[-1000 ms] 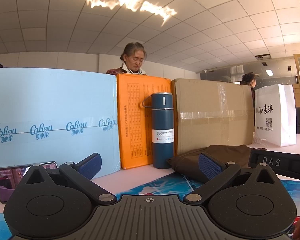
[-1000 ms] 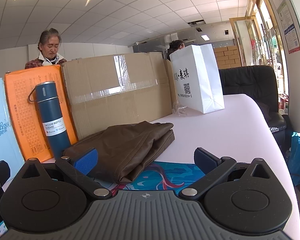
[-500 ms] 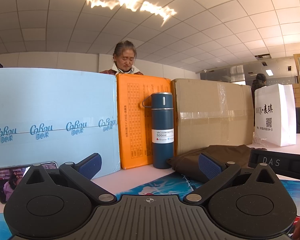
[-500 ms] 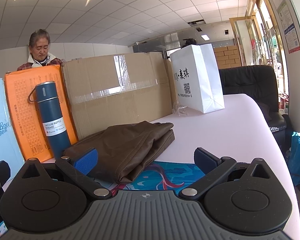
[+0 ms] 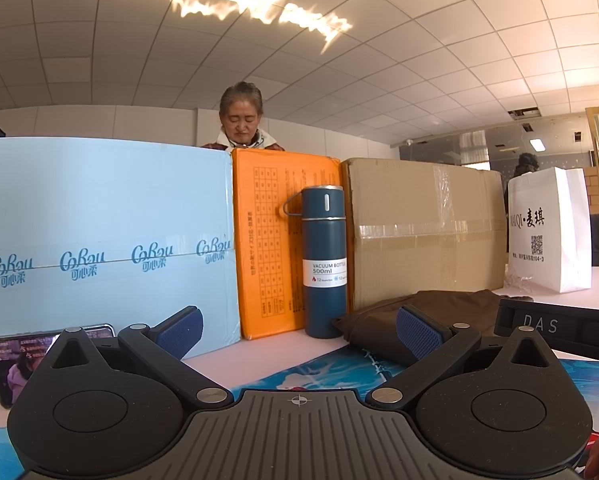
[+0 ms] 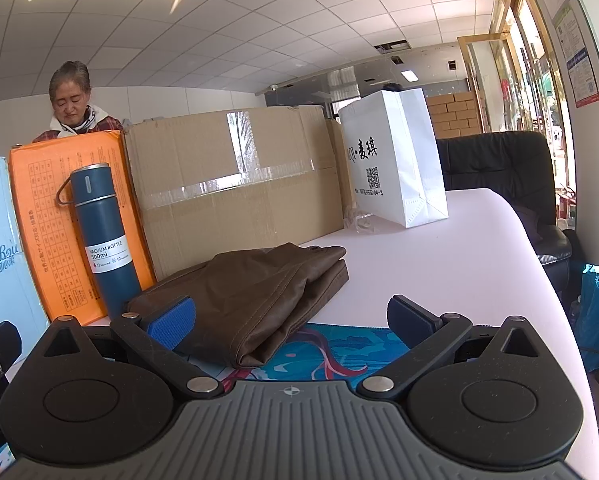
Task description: Fold clothes
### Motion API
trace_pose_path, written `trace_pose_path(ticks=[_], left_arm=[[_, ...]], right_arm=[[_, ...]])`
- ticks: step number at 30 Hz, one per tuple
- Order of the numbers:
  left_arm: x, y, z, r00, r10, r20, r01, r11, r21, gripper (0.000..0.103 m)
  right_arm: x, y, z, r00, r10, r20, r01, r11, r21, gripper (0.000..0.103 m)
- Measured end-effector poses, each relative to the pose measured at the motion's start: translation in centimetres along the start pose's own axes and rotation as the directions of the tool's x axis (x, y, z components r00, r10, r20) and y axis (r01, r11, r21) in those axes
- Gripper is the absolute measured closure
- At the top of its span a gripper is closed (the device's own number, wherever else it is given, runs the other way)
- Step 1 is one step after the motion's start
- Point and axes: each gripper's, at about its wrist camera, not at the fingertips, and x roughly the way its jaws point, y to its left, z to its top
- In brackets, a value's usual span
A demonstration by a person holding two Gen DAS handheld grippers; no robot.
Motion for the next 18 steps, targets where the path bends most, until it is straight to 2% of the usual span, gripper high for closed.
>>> trace_pose_path(ticks=[18], left_arm=[[-0.11,-0.01,-0.01,1.000,-0.003,-0.005,0.003,1.000,0.002,0.000]], right_arm=[[0.65,0.14,-0.05,0.999,0.000,-0.052,-0.001,1.000,-0.014,0.000]])
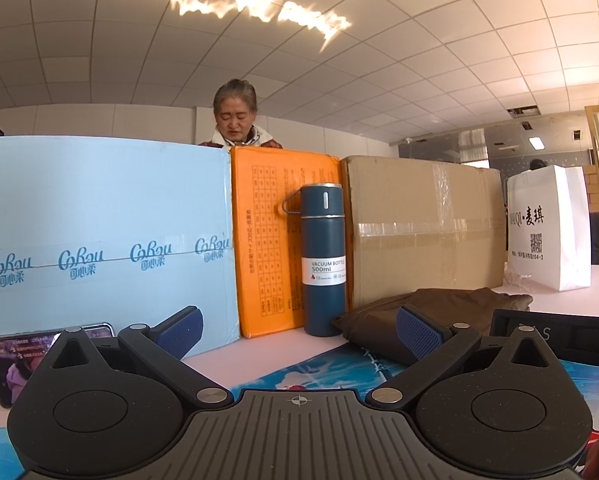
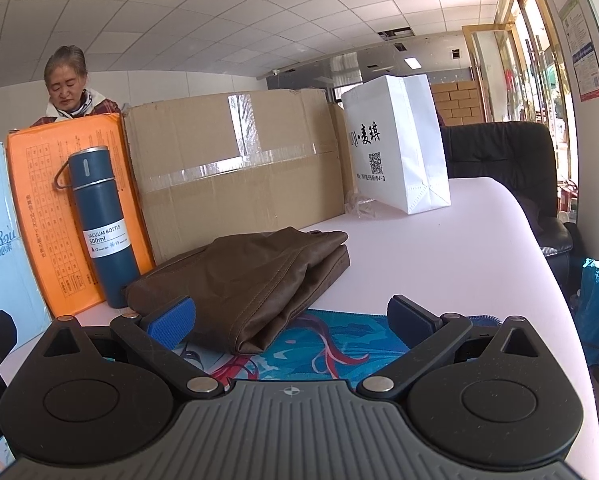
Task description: Fold clothes
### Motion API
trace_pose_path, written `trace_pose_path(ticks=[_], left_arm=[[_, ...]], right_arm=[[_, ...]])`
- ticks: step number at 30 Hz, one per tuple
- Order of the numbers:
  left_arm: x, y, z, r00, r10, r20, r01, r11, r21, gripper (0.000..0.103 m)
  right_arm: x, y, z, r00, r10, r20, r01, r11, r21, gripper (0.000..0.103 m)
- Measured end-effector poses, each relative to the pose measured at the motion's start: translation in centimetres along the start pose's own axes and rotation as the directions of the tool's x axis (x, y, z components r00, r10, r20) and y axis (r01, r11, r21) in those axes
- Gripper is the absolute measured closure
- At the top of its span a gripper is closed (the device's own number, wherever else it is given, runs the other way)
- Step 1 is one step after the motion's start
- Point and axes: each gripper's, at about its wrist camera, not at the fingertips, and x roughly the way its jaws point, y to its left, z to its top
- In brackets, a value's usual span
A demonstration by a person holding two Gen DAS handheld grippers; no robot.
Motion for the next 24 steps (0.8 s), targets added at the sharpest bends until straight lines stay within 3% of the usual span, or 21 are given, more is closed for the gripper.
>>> trace_pose_path(ticks=[24], left_arm=[[0.59,-0.64,-0.05,0.999,-0.023,-0.036,0.024,0.999,0.033,0.000]], right_arm=[[0.48,0.04,-0.04,0.999,-0.013,-0.036,0.013,1.000,-0.005,0.000]])
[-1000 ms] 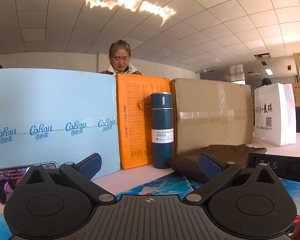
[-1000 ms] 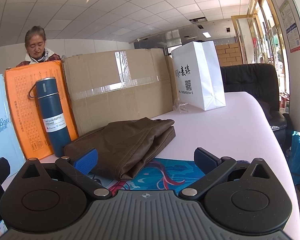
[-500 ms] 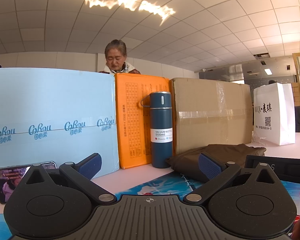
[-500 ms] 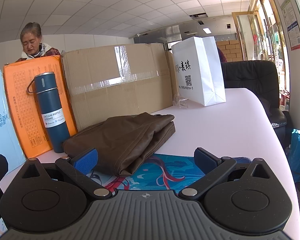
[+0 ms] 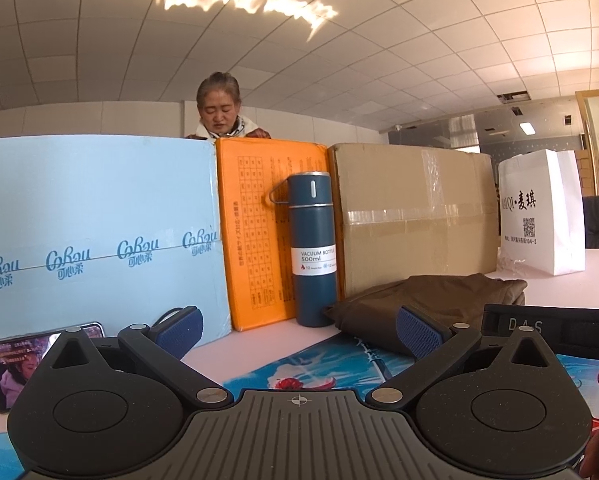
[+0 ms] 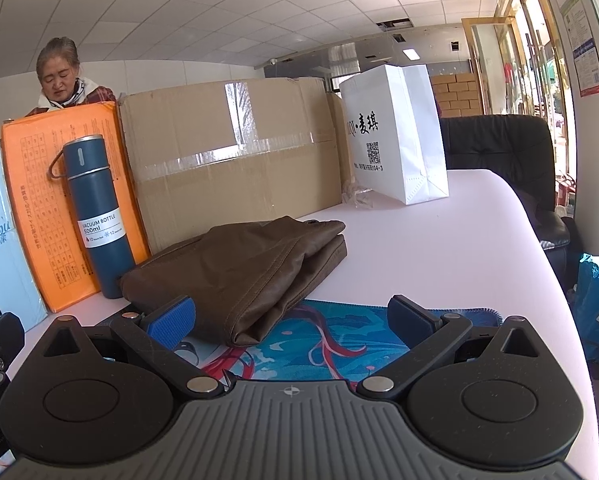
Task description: Fold clothes
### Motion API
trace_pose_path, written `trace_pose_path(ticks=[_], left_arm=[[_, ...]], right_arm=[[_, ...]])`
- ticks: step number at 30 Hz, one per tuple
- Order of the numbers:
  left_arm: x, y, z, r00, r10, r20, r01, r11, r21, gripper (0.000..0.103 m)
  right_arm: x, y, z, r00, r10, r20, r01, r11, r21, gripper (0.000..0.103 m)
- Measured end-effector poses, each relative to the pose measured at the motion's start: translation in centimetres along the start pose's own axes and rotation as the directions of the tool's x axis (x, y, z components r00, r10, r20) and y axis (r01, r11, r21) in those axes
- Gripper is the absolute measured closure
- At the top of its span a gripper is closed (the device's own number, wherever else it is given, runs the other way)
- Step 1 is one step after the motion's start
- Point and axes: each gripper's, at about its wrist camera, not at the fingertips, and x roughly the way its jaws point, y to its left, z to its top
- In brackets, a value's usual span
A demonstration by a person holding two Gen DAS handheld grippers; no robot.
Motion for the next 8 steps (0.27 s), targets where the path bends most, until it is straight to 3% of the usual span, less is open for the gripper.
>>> trace_pose_path(ticks=[8], left_arm=[[0.07,0.05,-0.01,1.000,-0.021,-0.004,0.021,1.000,-0.004,0.000]], right_arm=[[0.31,-0.02,0.00,1.000,-0.004,-0.021,0.004,1.000,-0.001,0.000]])
